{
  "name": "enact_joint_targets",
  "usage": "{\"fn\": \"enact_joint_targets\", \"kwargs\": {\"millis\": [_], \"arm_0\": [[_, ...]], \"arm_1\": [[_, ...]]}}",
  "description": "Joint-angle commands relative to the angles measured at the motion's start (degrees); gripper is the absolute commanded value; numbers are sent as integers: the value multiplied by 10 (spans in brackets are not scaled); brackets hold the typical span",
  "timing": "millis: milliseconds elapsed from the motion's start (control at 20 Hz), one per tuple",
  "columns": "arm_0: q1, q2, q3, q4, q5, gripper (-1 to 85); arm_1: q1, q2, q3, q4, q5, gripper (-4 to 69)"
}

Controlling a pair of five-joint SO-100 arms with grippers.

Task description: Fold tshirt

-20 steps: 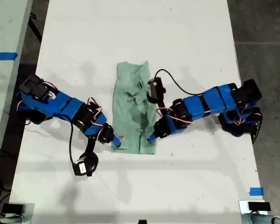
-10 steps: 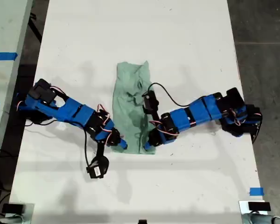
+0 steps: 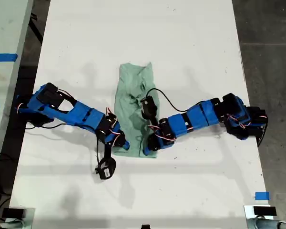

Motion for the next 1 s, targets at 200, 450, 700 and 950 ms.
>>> {"fn": "enact_joint_targets", "kwargs": {"millis": [200, 450, 700, 950], "arm_0": [[62, -30, -21, -71, 5, 137], [88, -52, -23, -98, 11, 1], [122, 4, -26, -102, 33, 1], [156, 92, -56, -110, 34, 1]], "arm_1": [[3, -24, -46, -18, -11, 182], [-4, -25, -52, -17, -18, -13], [-37, -15, -127, 37, -24, -12], [-80, 29, -187, 65, -24, -12]]}}
